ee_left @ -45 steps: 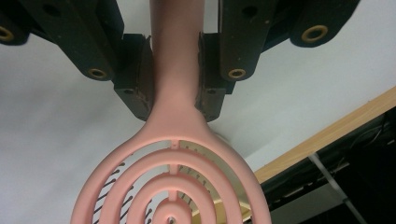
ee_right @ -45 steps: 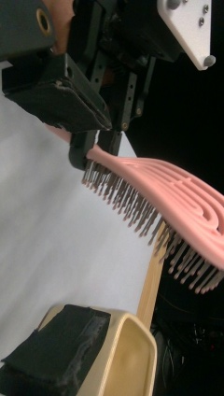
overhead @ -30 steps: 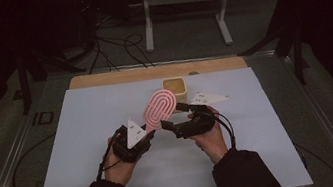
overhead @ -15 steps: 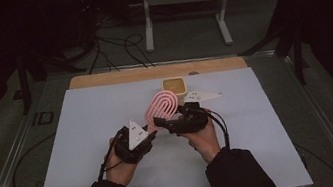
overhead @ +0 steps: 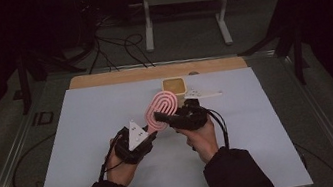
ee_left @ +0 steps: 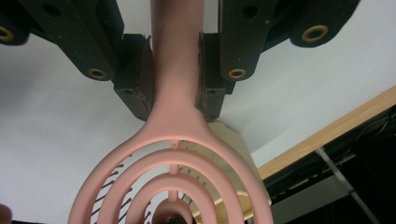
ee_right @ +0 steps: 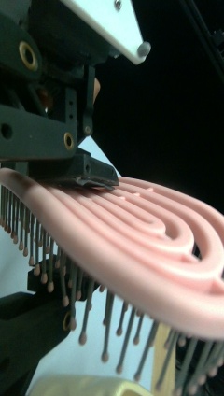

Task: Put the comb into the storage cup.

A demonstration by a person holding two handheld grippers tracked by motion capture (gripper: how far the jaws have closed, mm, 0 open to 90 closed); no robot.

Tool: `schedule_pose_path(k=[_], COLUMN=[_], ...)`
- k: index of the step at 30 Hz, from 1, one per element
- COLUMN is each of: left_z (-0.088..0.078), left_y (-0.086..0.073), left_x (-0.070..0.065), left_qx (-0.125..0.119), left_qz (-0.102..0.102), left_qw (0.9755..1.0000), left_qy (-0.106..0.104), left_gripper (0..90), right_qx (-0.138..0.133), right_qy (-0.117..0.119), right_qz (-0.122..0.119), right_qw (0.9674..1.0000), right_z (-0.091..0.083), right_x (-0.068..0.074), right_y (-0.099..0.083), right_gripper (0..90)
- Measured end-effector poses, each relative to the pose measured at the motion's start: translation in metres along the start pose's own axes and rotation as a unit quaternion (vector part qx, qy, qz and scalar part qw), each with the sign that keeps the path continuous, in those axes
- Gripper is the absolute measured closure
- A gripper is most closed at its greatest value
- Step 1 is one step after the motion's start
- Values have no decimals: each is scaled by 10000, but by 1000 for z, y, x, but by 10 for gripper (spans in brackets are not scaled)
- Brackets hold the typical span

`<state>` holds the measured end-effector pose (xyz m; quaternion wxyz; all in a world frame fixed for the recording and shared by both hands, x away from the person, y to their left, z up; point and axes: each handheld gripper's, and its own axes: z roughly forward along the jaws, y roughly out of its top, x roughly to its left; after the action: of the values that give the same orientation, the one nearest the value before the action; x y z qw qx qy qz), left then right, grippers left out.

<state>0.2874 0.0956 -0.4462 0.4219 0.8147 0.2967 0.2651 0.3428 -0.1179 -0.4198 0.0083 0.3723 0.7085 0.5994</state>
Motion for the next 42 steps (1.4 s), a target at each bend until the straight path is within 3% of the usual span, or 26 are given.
schedule_pose_path(k=[12, 22, 27, 33, 34, 35, 37, 40, 42], left_z=[-1, -2, -3, -4, -6, -6, -8, -13, -17], left_y=[-1, -3, -3, -4, -5, -6, -6, -7, -10], left_x=[2, 3, 3, 7, 7, 8, 10, 13, 16], left_qx=[-2, -150, -268, -422, -444, -473, -483, -535, -691], left_qz=[-50, -136, -174, -484, -545, -599, -698, -879, -988], left_qw=[10000, 9997, 9994, 9976, 9975, 9970, 9964, 9947, 9926], left_qy=[-31, -162, -150, -254, -123, -97, -50, -25, -129], left_gripper=[701, 666, 535, 382, 382, 299, 236, 163, 114], right_qx=[110, 77, 76, 68, 63, 38, 44, 21, 19], right_qy=[181, 139, 108, 118, 117, 124, 119, 114, 94], right_qz=[-8, -39, -57, -26, -22, 2, 10, 28, 58], right_qw=[9998, 9999, 9999, 9999, 9999, 9999, 9999, 9999, 9999], right_z=[3, 4, 4, 5, 5, 5, 5, 5, 4], right_x=[6, 11, 11, 9, 9, 8, 8, 6, 5], right_y=[2, 3, 2, 0, 0, 0, 0, 0, 0], right_gripper=[632, 635, 636, 636, 636, 636, 637, 636, 636])
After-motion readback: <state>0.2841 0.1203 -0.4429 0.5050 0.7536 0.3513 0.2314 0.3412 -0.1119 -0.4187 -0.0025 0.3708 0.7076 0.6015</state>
